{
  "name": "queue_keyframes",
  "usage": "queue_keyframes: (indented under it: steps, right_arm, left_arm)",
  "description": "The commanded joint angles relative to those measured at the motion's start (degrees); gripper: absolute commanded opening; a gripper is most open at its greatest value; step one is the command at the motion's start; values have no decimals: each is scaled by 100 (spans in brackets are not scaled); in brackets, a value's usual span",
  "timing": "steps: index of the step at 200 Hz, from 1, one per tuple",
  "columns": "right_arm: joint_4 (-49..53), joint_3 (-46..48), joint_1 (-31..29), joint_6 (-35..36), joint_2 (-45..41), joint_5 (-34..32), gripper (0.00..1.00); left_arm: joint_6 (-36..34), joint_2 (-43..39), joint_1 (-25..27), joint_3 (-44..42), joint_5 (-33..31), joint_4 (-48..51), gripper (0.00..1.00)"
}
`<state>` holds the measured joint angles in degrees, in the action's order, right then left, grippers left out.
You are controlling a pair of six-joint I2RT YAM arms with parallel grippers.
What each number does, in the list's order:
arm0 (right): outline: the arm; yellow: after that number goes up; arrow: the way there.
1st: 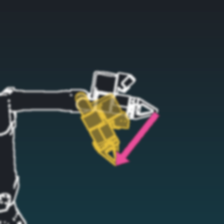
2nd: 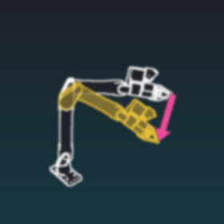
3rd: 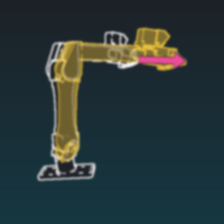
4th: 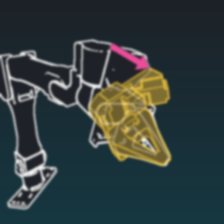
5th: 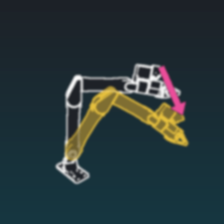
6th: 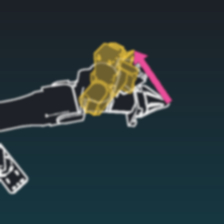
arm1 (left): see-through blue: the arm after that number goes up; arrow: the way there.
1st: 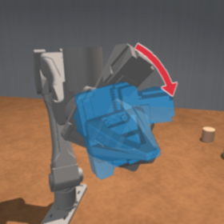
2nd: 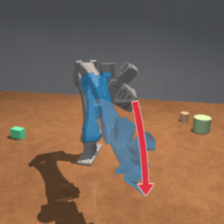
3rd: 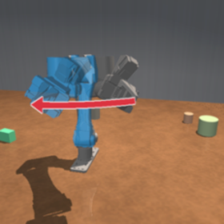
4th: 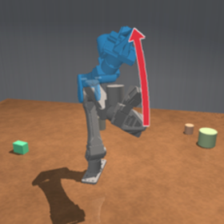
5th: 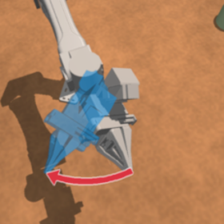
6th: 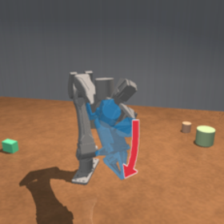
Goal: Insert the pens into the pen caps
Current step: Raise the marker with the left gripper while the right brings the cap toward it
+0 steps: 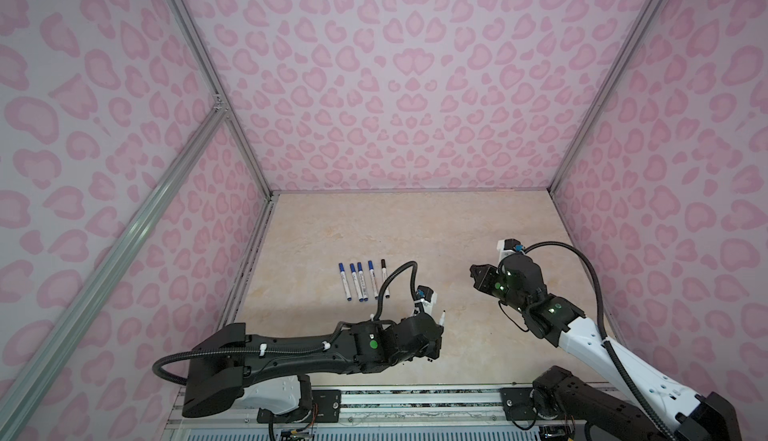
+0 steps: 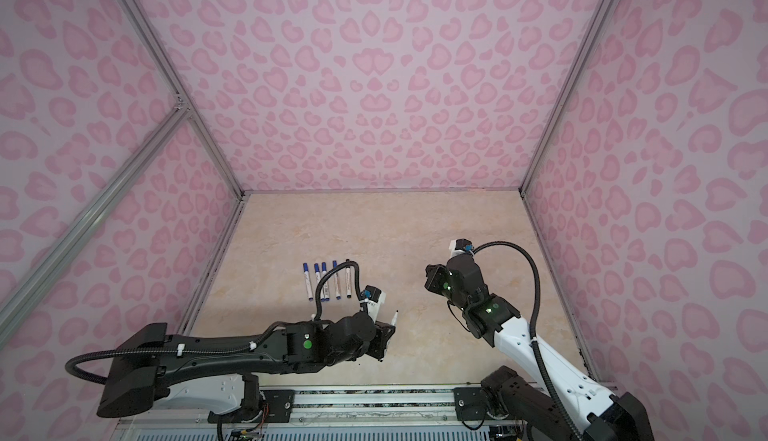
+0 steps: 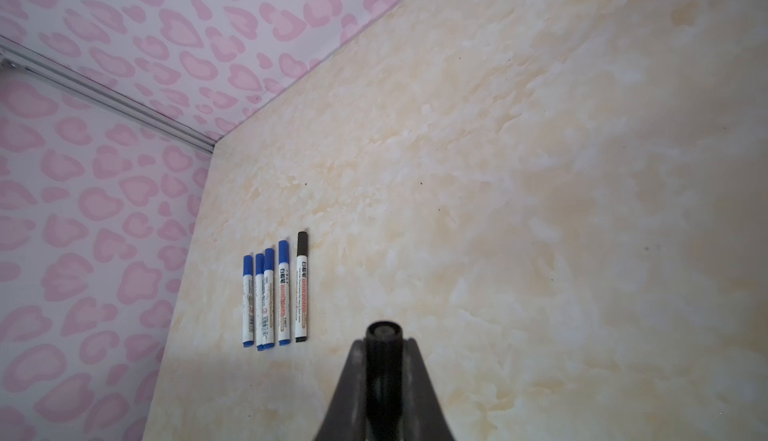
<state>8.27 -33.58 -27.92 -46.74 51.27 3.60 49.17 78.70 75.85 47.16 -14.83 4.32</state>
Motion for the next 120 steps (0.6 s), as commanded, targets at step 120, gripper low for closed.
queue_keyframes:
  steps: [120]
  right_arm:
    - [-1112, 1043, 256, -1129, -1574, 1220, 4]
  left_arm:
    - [-355, 595, -208, 517, 527, -606, 3]
